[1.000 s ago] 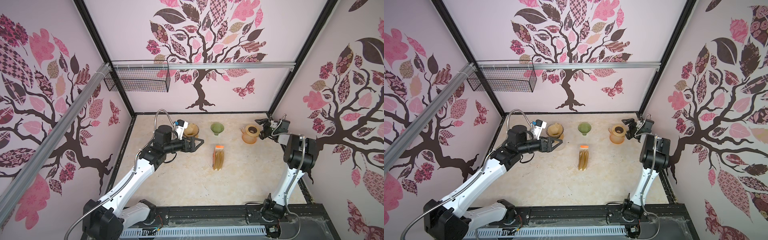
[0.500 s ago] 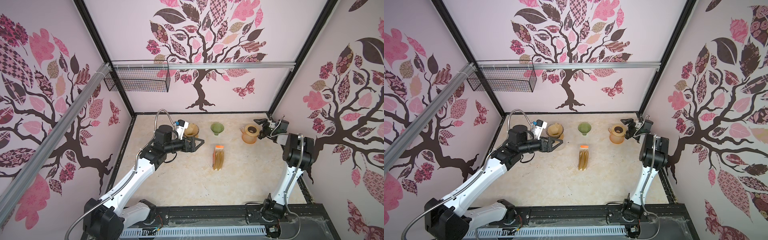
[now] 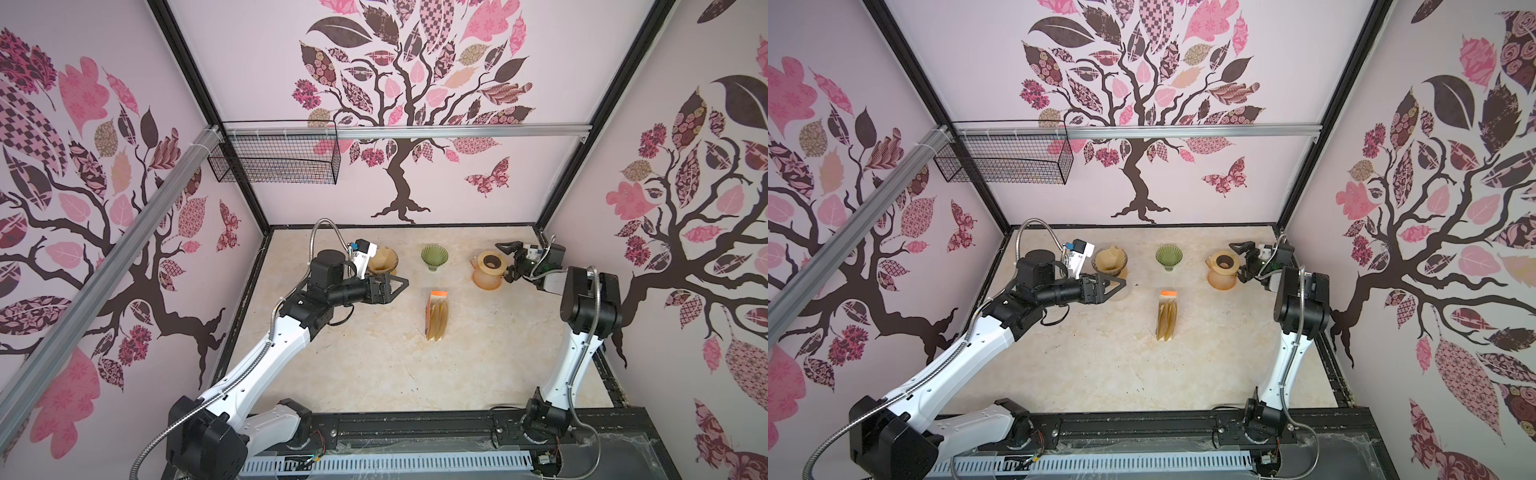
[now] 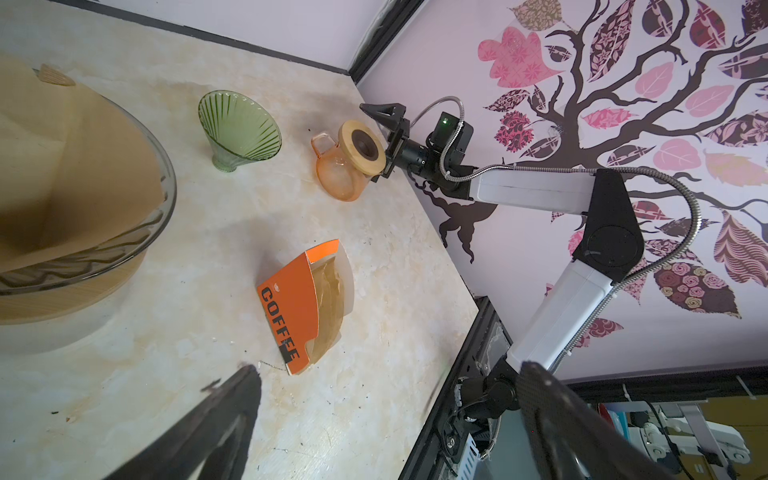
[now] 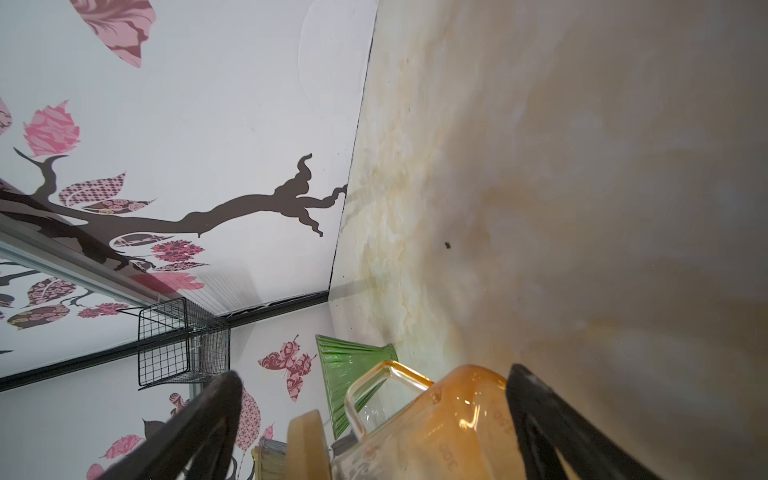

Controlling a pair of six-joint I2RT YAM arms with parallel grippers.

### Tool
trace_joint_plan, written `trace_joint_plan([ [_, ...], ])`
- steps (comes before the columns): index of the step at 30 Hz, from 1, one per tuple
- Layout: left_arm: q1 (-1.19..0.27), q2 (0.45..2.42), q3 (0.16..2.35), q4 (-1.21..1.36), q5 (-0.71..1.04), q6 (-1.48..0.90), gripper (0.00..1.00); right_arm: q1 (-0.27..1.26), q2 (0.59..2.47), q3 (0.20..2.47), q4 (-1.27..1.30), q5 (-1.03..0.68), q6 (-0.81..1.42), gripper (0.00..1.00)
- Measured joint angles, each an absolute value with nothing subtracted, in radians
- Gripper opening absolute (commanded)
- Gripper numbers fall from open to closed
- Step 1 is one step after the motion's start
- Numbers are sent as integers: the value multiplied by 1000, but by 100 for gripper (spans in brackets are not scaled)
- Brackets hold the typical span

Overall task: Place the coffee filter in the dripper
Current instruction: 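Move the right gripper toward the green ribbed glass dripper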

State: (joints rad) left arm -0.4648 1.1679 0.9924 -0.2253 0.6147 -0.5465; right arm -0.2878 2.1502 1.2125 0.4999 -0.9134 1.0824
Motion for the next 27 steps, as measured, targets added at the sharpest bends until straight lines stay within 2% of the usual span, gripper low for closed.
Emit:
trace_joint_plan([
  [15, -464, 1168, 992, -224, 615, -550, 98, -205, 2114, 1073, 588, -941, 1127, 100],
  [27, -464, 1168, 992, -224, 614, -550, 98, -144, 2077, 1060, 670, -944, 1176, 100],
])
